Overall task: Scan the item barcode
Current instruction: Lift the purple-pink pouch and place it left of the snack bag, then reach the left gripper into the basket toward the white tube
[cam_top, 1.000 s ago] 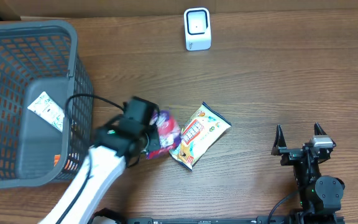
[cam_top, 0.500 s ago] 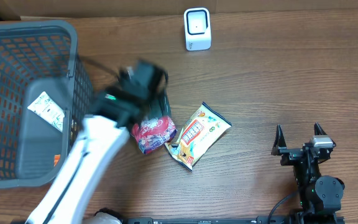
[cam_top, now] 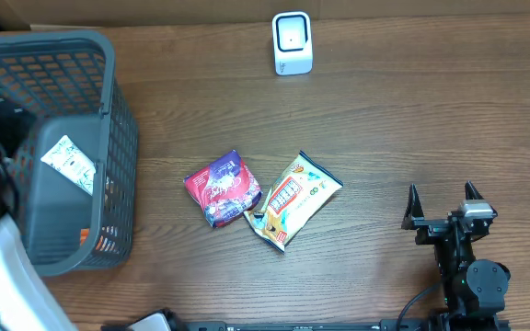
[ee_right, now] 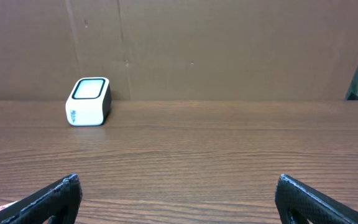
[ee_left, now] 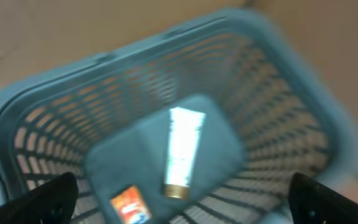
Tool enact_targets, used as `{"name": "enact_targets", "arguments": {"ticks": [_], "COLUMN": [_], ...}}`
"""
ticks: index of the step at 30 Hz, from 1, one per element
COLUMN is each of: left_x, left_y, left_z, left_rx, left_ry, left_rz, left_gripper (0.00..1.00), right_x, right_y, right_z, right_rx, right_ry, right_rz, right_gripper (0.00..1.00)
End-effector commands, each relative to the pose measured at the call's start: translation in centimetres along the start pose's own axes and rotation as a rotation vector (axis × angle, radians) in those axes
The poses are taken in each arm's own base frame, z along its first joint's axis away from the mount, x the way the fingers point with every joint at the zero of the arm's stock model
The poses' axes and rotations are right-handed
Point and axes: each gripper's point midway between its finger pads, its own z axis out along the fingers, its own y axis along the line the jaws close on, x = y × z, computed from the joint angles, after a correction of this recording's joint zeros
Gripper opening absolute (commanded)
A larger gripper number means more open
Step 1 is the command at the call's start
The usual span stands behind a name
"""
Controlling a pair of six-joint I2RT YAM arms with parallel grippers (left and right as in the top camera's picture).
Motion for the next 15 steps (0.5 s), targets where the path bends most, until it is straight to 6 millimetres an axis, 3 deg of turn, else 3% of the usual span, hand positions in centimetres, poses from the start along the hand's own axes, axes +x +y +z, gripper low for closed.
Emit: {"name": "enact_targets", "arguments": {"ticks": [1, 6, 10, 15], "left_x": [2.4, 7.6, 12.4, 18.4], "left_y": [0.8, -0.1, -1.5, -2.7], "left_z": [7.0, 15.3, 19.6, 23.2], "left_rx": [-0.098, -0.153, -0.148, -0.172], "left_ry": [0.181, 0.379, 0.499, 0.6], "left_rz": [-0.01, 0.035, 0.126, 0.196], "left_gripper": [1.0, 1.0, 1.0, 1.0], "right_x": [0.2, 0.2, 0.2, 0.2], "right_y": [-0.2, -0.2, -0.2, -0.2], "right_z": [0.0, 0.0, 0.0, 0.0], "right_rx": [0.011, 0.011, 0.011, 0.011], "right_ry": [-0.004, -0.004, -0.004, -0.004], "right_rz": [0.004, 0.004, 0.003, 0.004], "right_gripper": [1.0, 1.0, 1.0, 1.0]}}
